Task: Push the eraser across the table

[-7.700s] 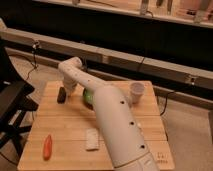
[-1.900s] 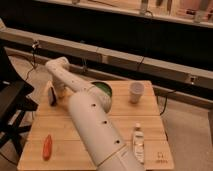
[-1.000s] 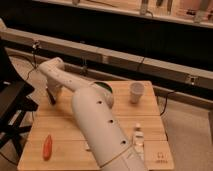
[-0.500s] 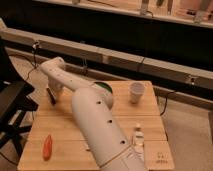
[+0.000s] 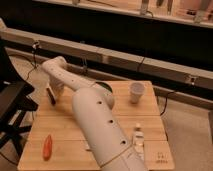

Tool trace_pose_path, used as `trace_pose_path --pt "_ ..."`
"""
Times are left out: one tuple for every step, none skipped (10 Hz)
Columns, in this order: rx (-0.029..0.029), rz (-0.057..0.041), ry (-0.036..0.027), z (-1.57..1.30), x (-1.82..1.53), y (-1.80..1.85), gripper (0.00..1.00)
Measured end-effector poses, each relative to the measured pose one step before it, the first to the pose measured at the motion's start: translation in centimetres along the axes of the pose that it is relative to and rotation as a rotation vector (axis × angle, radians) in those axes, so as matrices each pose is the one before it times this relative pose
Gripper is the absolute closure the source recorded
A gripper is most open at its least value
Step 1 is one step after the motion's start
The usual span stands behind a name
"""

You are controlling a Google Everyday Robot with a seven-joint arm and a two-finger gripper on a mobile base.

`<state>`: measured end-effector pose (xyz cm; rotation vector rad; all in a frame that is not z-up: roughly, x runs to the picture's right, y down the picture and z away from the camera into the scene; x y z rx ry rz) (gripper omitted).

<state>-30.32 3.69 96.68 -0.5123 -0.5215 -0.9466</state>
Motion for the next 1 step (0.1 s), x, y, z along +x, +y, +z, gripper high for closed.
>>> trace_pose_path --pt "0.00145 -0.00069 -0.00018 0.023 -0.216 -0.113 1.00"
